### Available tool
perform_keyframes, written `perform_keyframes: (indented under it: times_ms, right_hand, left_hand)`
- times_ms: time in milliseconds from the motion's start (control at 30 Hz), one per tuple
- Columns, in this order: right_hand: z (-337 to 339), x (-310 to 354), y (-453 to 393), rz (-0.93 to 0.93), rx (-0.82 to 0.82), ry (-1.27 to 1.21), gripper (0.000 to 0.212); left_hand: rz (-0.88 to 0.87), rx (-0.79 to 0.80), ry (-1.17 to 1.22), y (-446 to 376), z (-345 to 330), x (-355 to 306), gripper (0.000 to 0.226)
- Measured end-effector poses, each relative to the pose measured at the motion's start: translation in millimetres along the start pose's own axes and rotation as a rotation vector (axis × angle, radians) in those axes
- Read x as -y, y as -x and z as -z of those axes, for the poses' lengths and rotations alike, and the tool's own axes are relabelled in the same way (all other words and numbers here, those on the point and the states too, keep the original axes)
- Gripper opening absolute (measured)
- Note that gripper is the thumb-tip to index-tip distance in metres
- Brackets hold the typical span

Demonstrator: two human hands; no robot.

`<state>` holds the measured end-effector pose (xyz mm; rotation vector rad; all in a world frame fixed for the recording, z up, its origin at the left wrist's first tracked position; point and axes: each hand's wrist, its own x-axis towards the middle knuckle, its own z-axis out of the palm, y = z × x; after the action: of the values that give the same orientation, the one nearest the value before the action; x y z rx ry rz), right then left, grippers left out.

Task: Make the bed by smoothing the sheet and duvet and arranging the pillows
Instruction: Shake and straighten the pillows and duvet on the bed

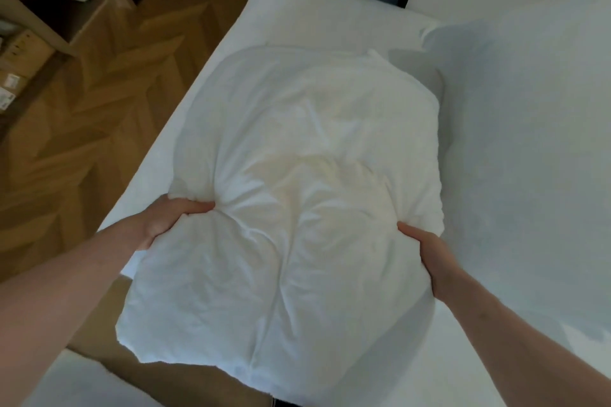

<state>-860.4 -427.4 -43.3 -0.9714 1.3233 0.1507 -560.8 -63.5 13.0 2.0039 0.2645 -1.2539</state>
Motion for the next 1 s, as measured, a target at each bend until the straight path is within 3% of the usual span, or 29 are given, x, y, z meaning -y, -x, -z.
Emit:
perform_keyframes:
  times_ms: [67, 100, 200, 267, 333, 433, 467, 733, 1000]
  right_hand:
    - [4, 14, 42, 0.006, 0.013, -0.020, 0.066]
    - [8, 20, 64, 0.005, 0.019, -0.032, 0.063]
    - [20, 35, 134, -0.003, 0.022, -0.054, 0.050]
    - [31, 39, 178, 0.009, 0.014, -0.063, 0.049]
    - [49, 39, 218, 0.020, 0.006, -0.059, 0.052]
    - [82, 35, 275, 0.021, 0.058, -0.034, 0.057]
    - [94, 35, 295, 0.032, 0.073, -0.028, 0.054]
    - [209, 32, 417, 0.136, 0.109, 0.015, 0.040]
    - [315, 48, 489, 0.280, -0.009, -0.039, 0.038]
  left_hand:
    - [-0.026, -0.035, 0.028, 48, 8, -20, 0.078]
    - [-0.031, -0.046, 0.039, 72, 13, -29, 0.081]
    - [-0.040, -0.091, 0.014, 131, 31, -40, 0.126]
    - [-0.065, -0.121, 0.002, 170, 37, -40, 0.128]
    - [-0.082, -0.143, -0.055, 234, 17, -55, 0.107]
    - [-0.129, -0.200, -0.034, 315, -6, -54, 0.036]
    - [-0.139, -0.232, -0.042, 340, -13, -49, 0.027]
    - [-0.244, -0.329, 0.109, 520, -106, -16, 0.033]
    - [-0.373, -0.373, 0.064, 585, -192, -49, 0.044]
